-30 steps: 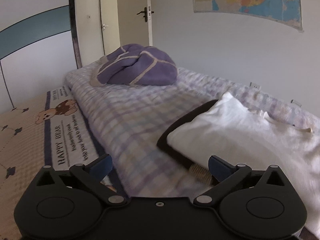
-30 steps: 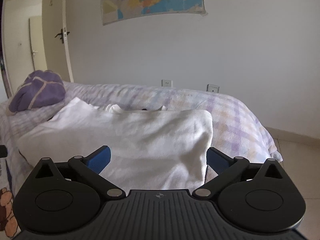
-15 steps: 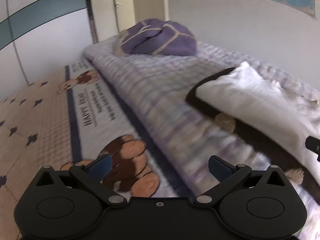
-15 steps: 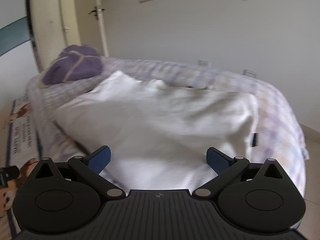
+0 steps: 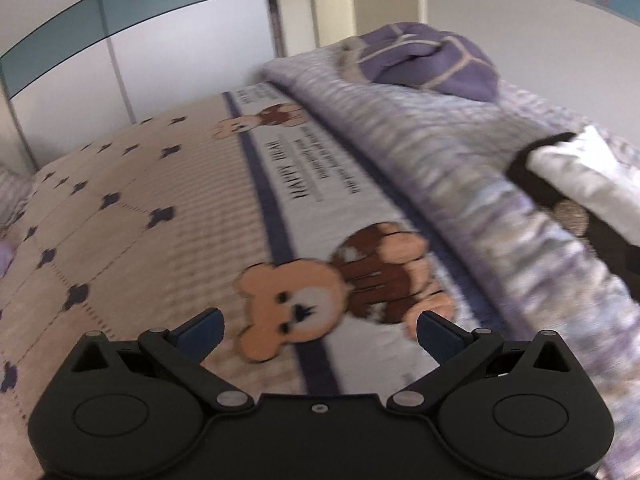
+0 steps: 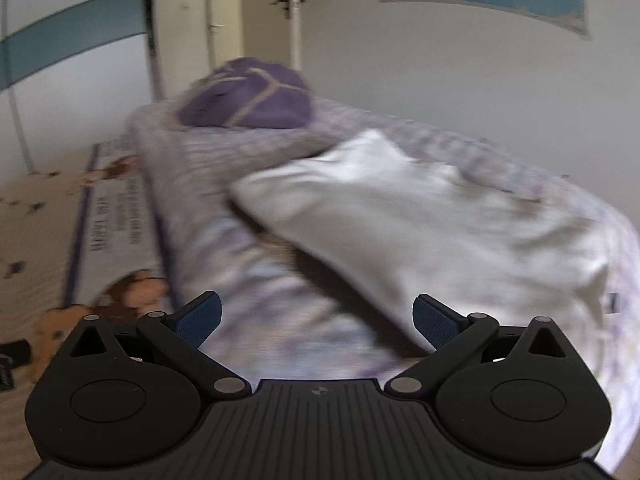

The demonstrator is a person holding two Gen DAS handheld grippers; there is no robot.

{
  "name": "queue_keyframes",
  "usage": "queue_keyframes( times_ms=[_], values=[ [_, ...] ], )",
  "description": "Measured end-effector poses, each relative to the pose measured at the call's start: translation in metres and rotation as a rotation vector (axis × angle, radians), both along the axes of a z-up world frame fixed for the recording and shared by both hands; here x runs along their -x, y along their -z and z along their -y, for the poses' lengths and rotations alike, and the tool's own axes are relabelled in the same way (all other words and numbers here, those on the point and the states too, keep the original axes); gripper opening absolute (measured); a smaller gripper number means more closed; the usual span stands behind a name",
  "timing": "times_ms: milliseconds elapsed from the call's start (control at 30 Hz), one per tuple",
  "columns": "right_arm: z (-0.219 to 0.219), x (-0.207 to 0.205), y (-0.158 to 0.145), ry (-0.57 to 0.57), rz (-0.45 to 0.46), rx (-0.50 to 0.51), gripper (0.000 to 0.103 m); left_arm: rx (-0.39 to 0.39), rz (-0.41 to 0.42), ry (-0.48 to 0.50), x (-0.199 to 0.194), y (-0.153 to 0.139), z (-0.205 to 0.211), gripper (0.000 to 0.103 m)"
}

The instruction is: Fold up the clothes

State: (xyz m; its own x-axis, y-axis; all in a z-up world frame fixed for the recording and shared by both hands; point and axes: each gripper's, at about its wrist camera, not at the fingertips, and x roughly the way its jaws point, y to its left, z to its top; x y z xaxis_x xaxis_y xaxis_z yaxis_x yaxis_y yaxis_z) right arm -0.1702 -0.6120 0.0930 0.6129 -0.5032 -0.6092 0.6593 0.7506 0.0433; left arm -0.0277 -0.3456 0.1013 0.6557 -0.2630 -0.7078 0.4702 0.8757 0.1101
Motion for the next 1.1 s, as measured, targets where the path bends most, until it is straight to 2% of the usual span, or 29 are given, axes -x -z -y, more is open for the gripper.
queue_keyframes(
  times_ms=[267,567,733,967,1100],
  values=[
    [-0.066,-0.043,-0.007,-0.161,-0.016,0.021,0.103,-0.013,0.007,-0.103,-0.018,-0.007,-0.067,0.102],
    [-0.14,-0.088,0.004,-0.305,-0.03,0.017,0.103,-0.029,0.001,-0.22,-0.032,0.001,-0.15,0.102],
    [-0.181,-0.104,0.009,-0.373,-0.055,0.04,0.103,-0.027,-0.004,-0.277,-0.036,0.01,-0.199,0.102],
    [-0.229,-0.118,0.024,-0.45,-0.046,0.05,0.103,0.019,-0.002,-0.348,-0.043,0.039,-0.262,0.102],
    [-0.263,-0.123,0.036,-0.53,-0.077,0.126,0.103,0.032,-0.001,-0.385,-0.047,0.056,-0.294,0.102]
  ],
)
